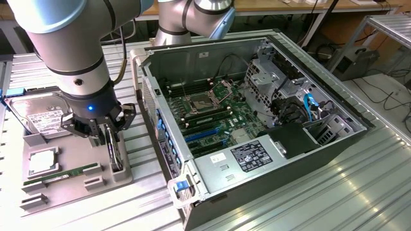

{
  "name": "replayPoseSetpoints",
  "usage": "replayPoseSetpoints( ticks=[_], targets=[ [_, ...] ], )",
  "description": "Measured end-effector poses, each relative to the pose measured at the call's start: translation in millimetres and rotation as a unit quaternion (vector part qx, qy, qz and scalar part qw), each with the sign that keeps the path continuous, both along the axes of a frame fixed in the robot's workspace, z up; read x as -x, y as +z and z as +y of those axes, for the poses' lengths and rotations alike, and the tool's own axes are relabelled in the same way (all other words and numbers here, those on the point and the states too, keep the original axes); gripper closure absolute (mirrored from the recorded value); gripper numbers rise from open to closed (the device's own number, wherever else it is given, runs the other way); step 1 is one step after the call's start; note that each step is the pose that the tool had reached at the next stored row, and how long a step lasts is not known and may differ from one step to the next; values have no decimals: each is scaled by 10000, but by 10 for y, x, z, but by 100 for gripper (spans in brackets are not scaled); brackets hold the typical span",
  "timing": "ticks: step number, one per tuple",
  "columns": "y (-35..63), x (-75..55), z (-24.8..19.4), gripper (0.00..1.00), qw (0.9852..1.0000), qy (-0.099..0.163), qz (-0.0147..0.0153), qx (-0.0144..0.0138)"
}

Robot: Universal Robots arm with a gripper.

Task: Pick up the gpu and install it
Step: 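Pick up the gpu and move the gpu toward the slot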

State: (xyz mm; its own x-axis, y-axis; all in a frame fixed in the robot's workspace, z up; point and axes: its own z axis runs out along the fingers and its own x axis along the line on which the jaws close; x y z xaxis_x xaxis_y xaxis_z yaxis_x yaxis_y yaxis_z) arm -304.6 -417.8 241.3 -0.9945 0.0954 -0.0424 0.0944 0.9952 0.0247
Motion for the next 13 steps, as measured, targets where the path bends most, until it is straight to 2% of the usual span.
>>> replayPoseSetpoints(
  ticks=[3, 4, 6, 10, 13],
  targets=[
    [0, 0, 0, 65, 10000, 1, 1, 1],
    [0, 0, 0, 72, 10000, 0, 1, 0],
    [0, 0, 0, 74, 10000, 0, 0, 0],
    [0, 0, 0, 74, 10000, 7, 0, 0],
    [0, 0, 1, 74, 9999, 117, 0, 0]
  ],
)
